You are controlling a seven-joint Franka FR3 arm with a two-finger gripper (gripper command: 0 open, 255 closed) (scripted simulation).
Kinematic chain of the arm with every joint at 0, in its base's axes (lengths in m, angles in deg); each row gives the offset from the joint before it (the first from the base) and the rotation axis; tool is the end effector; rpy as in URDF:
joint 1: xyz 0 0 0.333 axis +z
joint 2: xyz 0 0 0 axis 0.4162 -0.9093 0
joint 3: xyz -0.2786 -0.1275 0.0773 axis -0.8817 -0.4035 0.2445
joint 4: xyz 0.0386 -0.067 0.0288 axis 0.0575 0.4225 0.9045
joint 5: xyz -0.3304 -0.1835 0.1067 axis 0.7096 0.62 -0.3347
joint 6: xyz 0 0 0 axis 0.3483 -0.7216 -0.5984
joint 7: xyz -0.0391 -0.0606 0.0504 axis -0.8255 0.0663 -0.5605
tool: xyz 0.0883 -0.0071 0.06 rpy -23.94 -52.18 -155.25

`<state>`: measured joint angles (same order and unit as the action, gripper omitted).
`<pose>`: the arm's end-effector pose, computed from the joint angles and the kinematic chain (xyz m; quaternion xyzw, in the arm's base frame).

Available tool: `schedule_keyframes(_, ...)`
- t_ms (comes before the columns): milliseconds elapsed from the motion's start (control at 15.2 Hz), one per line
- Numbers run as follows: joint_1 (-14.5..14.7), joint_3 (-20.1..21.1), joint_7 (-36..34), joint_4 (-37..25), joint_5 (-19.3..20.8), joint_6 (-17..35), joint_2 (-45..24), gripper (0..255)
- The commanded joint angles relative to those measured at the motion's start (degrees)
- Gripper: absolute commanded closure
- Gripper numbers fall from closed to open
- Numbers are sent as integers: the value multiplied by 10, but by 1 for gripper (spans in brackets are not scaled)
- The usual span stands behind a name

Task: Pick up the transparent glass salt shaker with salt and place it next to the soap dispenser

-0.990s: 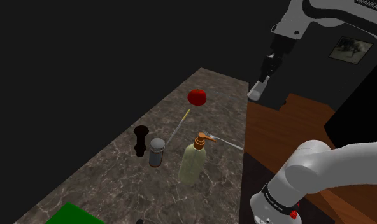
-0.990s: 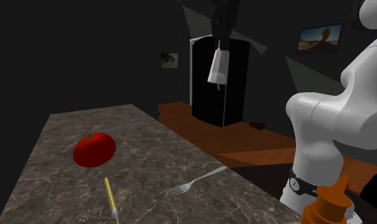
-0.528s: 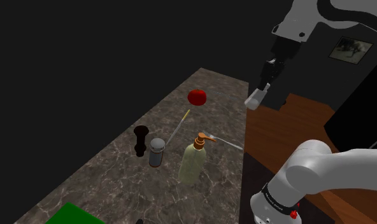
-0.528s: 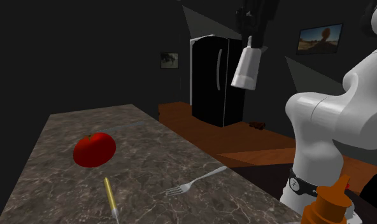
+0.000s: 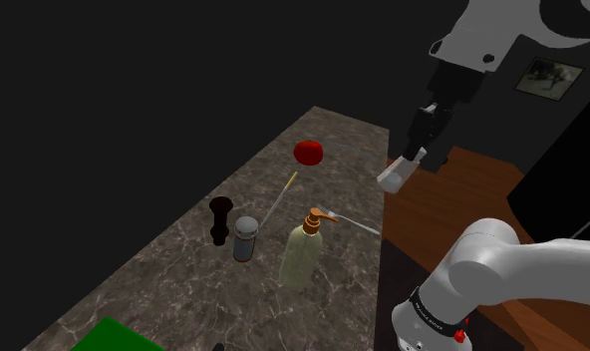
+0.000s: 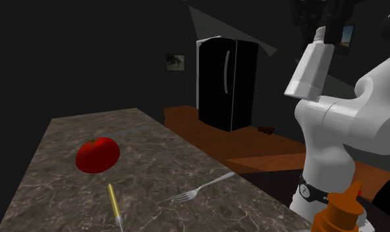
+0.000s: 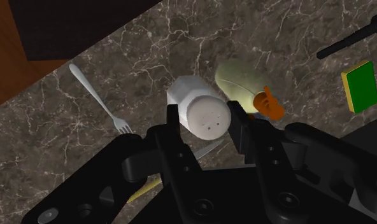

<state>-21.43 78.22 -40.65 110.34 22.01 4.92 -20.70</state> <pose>0.2071 0.1044 0.6700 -0.9993 -0.0028 -0.0062 0.0376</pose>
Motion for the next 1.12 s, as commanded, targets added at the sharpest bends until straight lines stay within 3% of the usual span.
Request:
schedule_keyframes(0,5,23,-26,-2,-22,-10,12,255)
schedule_keyframes(594,16,135,-142,-36,-121,-21,24,255)
schedule_keyframes(1056,24,147,-133,34,-134,16,57,255)
